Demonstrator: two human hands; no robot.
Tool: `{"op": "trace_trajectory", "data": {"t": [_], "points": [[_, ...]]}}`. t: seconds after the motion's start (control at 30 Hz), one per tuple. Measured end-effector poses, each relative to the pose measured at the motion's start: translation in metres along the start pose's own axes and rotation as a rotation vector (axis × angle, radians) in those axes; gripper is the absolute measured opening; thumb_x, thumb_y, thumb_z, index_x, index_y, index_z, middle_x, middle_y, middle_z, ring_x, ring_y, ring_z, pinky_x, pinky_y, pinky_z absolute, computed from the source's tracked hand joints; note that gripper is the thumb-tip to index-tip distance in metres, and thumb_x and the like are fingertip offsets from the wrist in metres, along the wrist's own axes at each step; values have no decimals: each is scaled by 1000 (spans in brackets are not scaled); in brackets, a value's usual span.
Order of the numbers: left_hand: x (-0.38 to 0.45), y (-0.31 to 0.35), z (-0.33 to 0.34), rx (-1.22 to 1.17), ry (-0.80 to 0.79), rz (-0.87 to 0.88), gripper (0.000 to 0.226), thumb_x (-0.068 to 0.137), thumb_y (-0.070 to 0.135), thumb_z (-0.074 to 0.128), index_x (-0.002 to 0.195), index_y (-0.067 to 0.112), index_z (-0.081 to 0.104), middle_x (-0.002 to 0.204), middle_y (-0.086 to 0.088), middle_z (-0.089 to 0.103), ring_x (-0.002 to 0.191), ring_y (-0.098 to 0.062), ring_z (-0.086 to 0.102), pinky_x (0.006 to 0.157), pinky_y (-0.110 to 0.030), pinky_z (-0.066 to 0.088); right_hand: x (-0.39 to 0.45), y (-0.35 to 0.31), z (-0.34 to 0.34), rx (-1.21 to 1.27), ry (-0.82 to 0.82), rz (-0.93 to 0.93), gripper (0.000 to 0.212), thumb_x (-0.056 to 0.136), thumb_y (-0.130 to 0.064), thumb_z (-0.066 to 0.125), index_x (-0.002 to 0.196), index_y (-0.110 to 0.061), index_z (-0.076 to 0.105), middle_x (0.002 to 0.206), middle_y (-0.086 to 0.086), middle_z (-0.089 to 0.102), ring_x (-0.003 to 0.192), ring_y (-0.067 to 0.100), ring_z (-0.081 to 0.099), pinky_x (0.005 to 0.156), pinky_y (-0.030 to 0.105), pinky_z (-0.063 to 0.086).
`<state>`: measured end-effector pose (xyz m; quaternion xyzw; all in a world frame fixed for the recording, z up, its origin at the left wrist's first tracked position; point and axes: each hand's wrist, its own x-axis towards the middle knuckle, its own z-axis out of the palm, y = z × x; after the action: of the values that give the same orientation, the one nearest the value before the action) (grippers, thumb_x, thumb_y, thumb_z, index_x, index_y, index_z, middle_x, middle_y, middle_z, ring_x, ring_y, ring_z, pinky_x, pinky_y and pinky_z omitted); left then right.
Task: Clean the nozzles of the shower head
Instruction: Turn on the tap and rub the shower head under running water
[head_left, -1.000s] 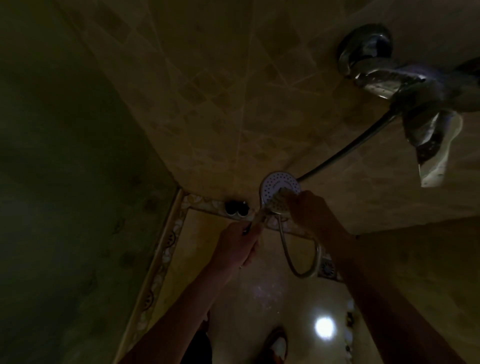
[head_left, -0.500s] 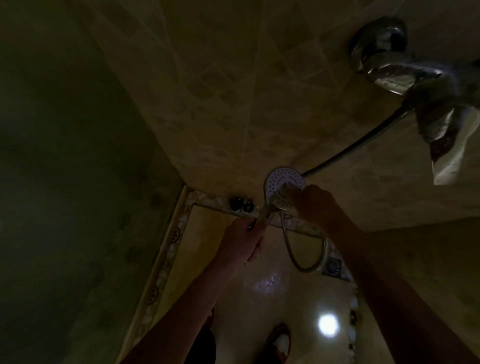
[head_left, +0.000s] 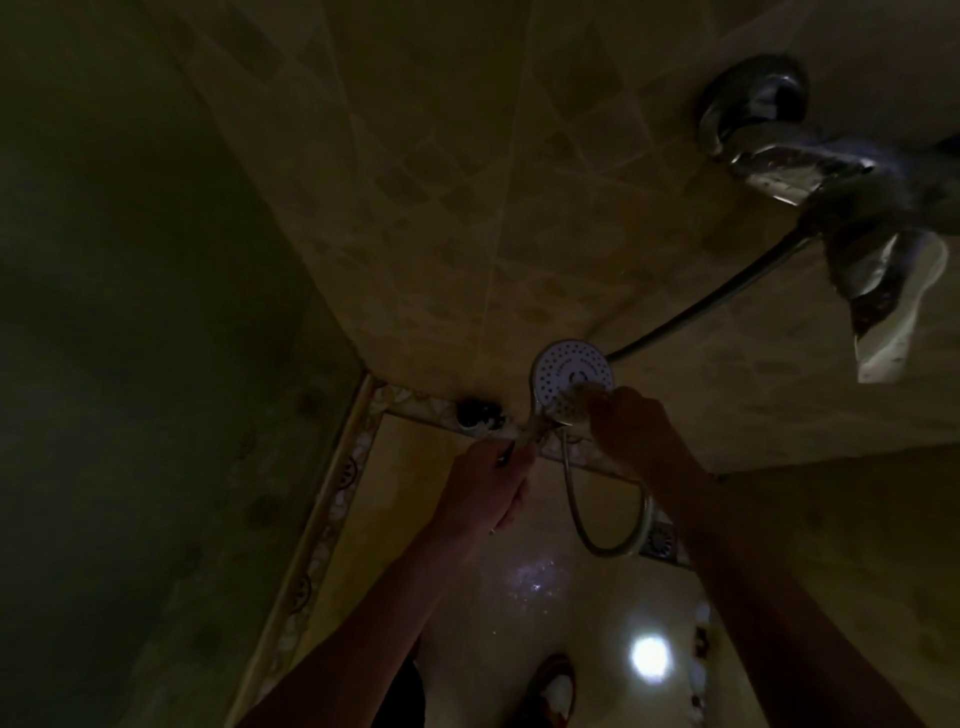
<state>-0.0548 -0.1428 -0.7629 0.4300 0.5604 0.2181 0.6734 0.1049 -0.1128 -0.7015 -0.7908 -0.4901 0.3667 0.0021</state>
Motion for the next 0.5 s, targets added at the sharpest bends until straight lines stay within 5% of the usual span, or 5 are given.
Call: {"op": "trace_trajectory", "data": {"t": [0.17,0.23,0.3,0.4,0.5], "points": [[1,3,1,-1,-6,-5,37,95,33,57,65,12,52,45,6,50,35,-13,40,40,-25,28,2,24,-7,-84,46,-6,41,72,5,76,107,18,60,69,23,61,64,42,65,49,36,51],[2,3,4,-9,-10,-6,35,95,31,57,68,10,52,45,6,49,34,-12,40,40,-25,28,-7,26,4,-62,10,-4,34,99,-22,45,110,9,56,76,10,57,93,40,63,71,37,48],[3,2,7,1,-9,-3,36,95,33,58,67,11,52,44,6,50,34,-12,40,40,-24,28,-8,27,8,-92,-89,35,43,103,-31,30,110,2,56,85,14,58,104,39,59,81,36,45],[3,0,9,15,-16,-4,39,93,38,58,64,13,54,46,4,51,35,-13,40,39,-23,28,-5,14,1,-138,-40,-57,37,103,-23,30,118,1,55,114,22,61,107,38,58,86,38,44],[2,-1,8,35,-22,-19,39,93,41,58,65,14,54,48,3,52,37,-12,41,38,-23,30,1,15,-16,-48,35,-33,37,99,-19,44,127,5,50,119,25,58,107,36,59,86,37,47]]}}
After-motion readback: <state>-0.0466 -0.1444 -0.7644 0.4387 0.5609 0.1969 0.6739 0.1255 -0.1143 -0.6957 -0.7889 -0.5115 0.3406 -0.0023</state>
